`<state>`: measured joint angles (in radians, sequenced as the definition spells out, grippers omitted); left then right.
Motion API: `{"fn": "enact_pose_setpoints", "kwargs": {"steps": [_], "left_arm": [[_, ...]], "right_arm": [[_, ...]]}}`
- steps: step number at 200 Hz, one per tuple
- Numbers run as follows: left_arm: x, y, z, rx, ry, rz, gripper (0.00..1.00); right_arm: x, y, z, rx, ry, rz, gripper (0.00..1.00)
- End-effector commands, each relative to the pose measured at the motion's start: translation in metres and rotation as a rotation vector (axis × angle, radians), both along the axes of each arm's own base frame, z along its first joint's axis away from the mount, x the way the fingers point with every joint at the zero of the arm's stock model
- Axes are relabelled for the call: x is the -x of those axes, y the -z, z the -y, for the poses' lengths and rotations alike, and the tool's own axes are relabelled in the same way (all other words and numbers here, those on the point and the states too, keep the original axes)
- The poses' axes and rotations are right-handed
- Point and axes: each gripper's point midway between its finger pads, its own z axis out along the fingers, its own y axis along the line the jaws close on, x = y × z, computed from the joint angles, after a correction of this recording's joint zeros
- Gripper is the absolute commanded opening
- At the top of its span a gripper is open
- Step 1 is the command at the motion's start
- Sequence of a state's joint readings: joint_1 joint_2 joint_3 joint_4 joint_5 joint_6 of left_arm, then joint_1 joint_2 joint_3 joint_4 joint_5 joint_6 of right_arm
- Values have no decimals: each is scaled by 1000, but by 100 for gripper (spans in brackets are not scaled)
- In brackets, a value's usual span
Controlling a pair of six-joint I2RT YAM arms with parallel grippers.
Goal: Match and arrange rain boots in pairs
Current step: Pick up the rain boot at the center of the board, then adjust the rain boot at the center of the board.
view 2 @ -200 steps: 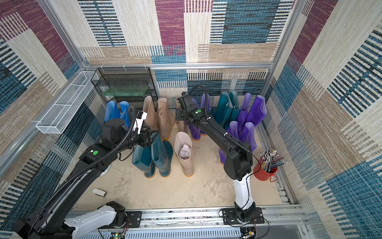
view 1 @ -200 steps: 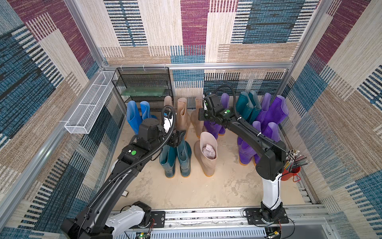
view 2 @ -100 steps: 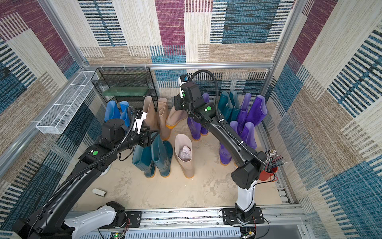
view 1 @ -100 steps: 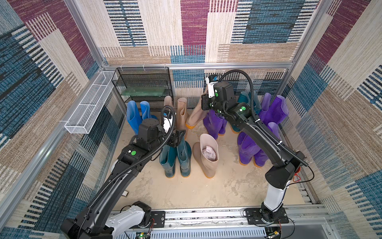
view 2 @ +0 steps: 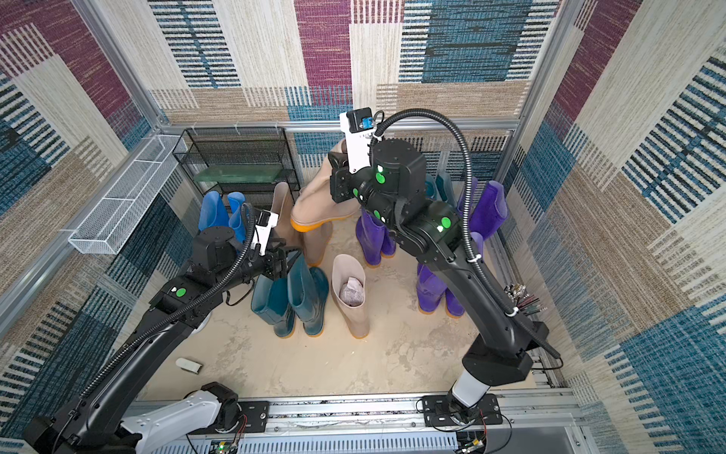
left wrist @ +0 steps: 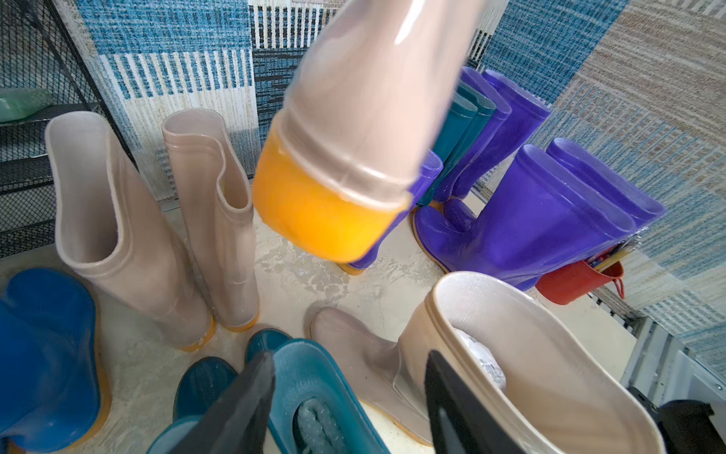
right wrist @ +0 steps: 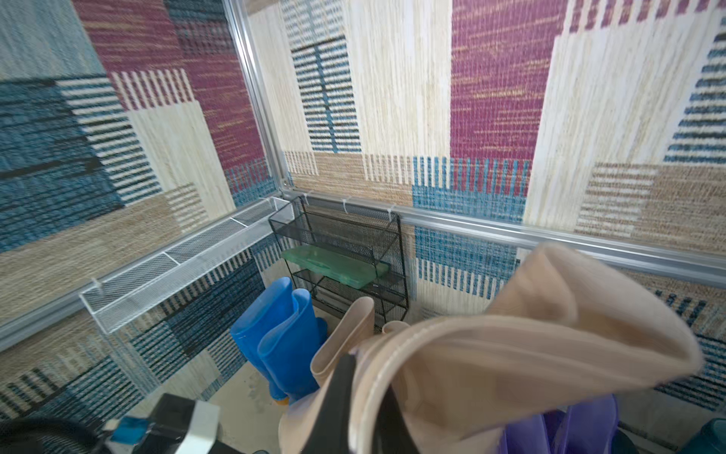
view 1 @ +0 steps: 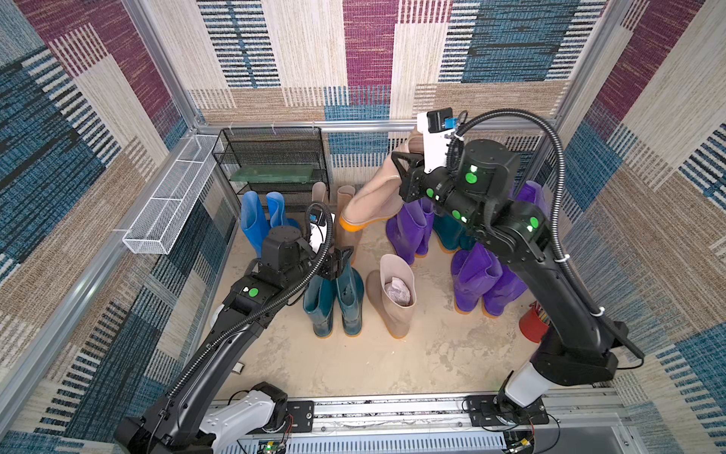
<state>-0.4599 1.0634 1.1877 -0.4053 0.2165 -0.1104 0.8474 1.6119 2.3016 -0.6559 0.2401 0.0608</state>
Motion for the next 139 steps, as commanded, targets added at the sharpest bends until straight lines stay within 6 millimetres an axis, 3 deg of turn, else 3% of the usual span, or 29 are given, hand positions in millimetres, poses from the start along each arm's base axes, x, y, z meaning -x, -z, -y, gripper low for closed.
{"fn": "enact_pose_setpoints", "kwargs": {"steps": [1,43,89,139], "left_arm": [[4,-12,6,37,44,42,63],[9,-17,10,56,74,57,63],[15,-36,22,128,117,8,57],[37,-35,64,37,150,-77,56]], "right_arm": [[21,-36,30,-52,70,105,0],[75,-46,70,-116,-20,100,0],[115,-12,77,-122,-182,-23,0],[135,16,116,-122,-131,-92,0]]}}
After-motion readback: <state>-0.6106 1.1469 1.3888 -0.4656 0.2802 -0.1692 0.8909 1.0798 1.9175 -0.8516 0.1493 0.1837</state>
